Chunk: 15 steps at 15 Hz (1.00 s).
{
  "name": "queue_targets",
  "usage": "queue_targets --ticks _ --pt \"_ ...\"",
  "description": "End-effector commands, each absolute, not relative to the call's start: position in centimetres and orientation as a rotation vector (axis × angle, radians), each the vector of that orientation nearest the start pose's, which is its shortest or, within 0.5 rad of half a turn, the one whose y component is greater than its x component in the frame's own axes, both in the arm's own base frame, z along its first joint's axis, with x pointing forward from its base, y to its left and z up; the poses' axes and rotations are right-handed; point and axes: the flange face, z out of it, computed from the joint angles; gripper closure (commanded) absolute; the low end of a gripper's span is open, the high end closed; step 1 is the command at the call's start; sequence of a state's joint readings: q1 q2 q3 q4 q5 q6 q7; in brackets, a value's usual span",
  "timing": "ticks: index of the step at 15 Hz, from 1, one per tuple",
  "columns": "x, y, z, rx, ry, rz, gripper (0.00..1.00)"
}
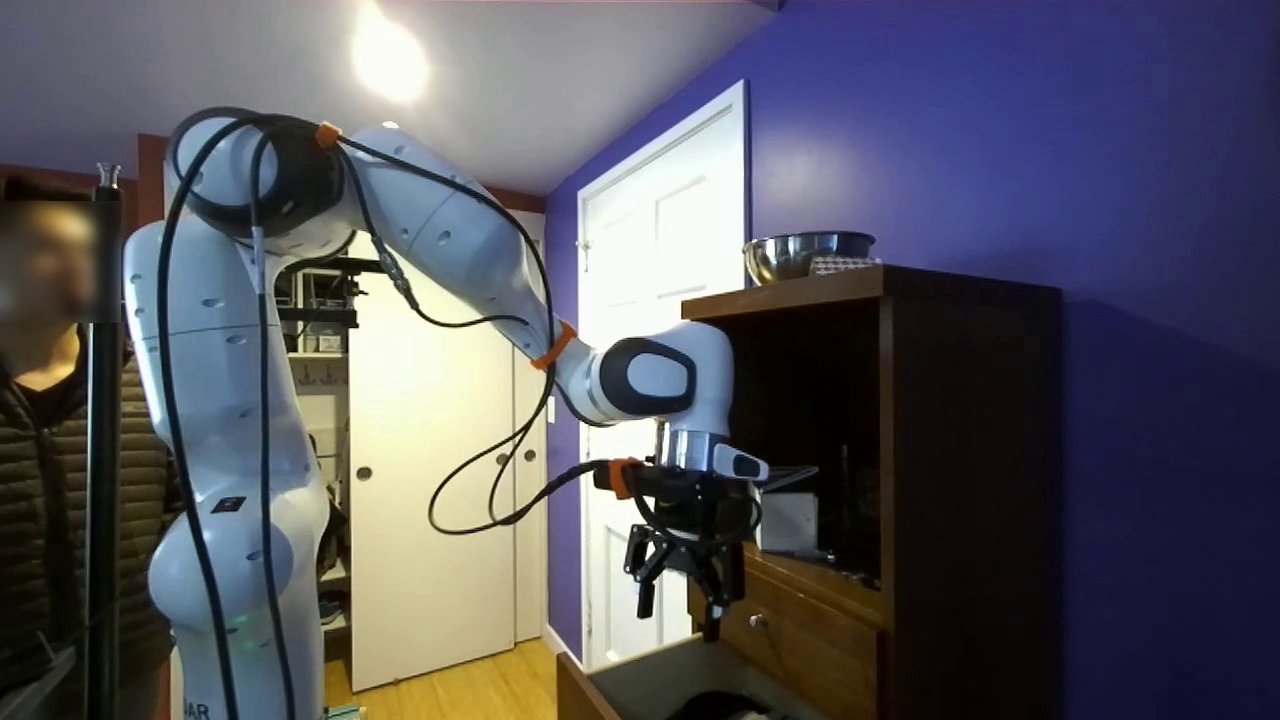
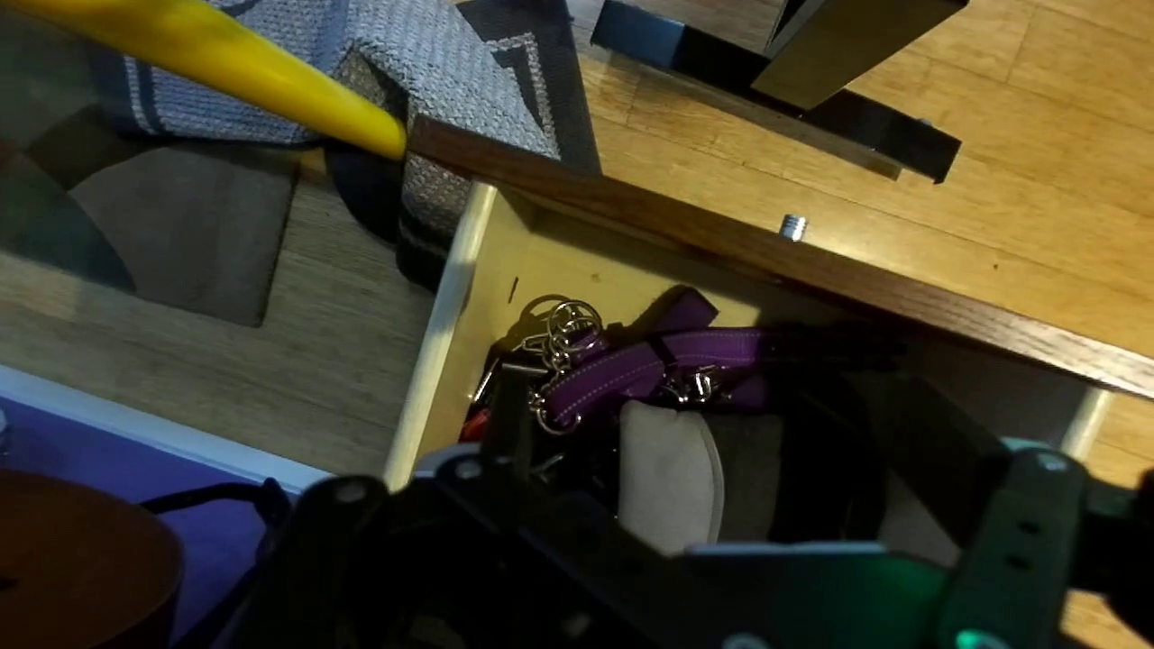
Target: Pick up a brown and beige bag from the open drawer and put it on top of the chest of drawers
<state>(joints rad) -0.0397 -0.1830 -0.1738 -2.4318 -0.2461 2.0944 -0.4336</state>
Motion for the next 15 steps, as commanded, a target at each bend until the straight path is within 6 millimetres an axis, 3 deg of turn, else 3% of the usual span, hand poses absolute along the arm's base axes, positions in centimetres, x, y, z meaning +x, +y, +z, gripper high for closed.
queue_targets --ticks 1,7,11,12,13,15 --pt "43.8 -11.4 35.1 -3.092 -0.428 0.175 0.0" --pt "44.1 -12.7 28.8 -2.841 -0.334 -0.07 0.0" --pt "44.5 -13.4 23.4 -2.784 -0.29 -0.076 0.0" --pt "44.4 -13.3 22.8 -2.774 -0.315 -0.014 0.0" --pt "43.8 -13.2 24.3 -2.797 -0.305 -0.044 0.0" --pt "43.8 -13.2 22.7 -2.792 -0.306 0.003 0.0"
